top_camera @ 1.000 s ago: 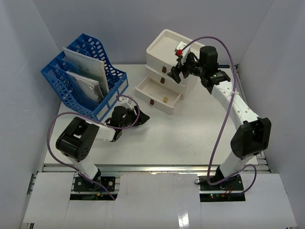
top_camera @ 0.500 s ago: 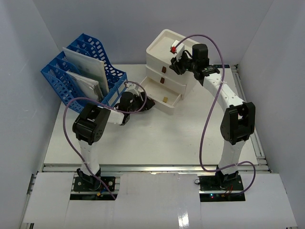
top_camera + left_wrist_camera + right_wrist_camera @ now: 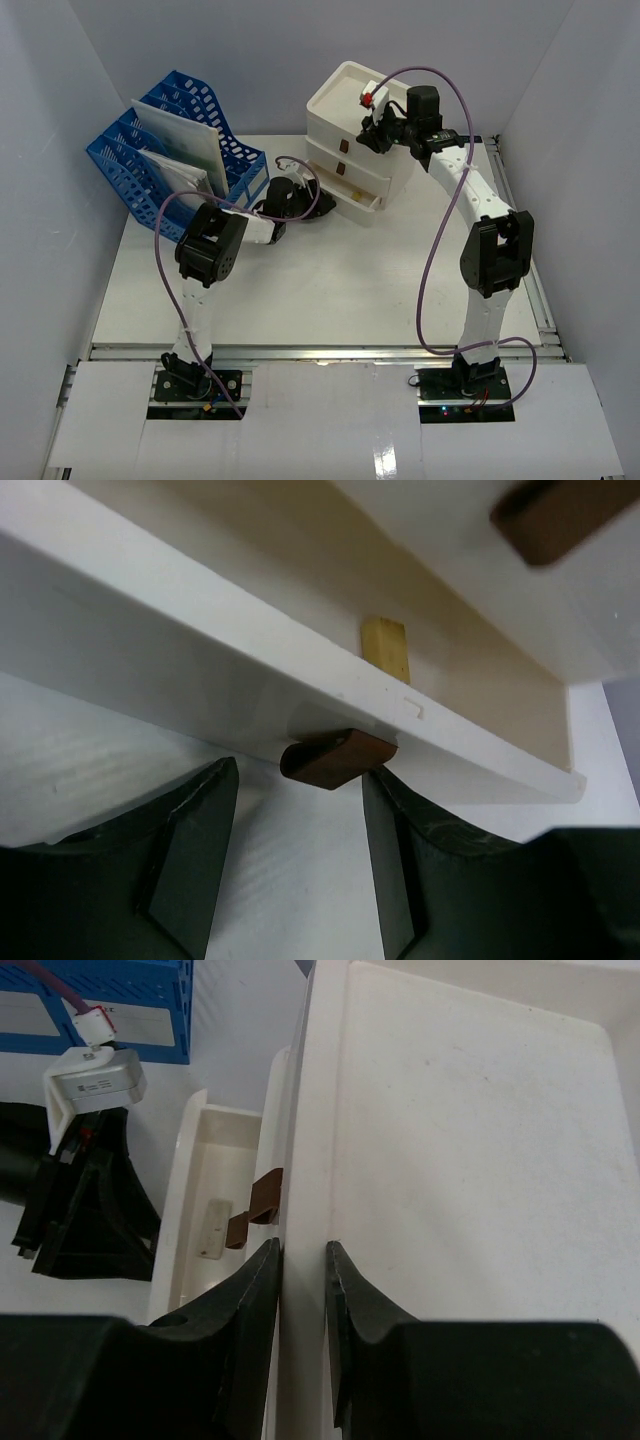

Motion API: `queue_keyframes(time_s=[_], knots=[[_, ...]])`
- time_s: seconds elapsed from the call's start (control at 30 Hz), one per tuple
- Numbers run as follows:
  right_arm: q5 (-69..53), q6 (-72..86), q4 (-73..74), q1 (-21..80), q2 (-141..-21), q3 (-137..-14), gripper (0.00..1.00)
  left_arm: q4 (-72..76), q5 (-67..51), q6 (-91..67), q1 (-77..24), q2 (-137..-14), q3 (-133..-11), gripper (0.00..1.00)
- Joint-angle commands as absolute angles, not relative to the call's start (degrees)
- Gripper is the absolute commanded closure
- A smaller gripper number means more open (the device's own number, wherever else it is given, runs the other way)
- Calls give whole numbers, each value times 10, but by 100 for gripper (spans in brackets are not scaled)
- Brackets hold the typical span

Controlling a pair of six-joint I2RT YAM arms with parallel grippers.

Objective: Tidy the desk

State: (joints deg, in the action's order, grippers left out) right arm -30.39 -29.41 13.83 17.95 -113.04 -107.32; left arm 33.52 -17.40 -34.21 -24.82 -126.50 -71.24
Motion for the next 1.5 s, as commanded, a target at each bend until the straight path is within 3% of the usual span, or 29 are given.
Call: queue_keyframes(time_s=[0.0, 0.5, 0.93, 1.47], knots=[[-360, -298, 201, 192, -1150, -1084, 81, 373, -137, -364, -244, -1292, -790, 36], [-367, -306, 222, 191, -1147, -1080, 82, 369, -131, -426, -243, -1394, -927, 32], [-356, -295, 223, 188, -1152, -1089, 80, 465, -111, -400, -227, -1244, -682, 33], [-361, -294, 224, 188, -1160, -1084, 81, 372, -115, -457, -226, -1350, -886, 33]])
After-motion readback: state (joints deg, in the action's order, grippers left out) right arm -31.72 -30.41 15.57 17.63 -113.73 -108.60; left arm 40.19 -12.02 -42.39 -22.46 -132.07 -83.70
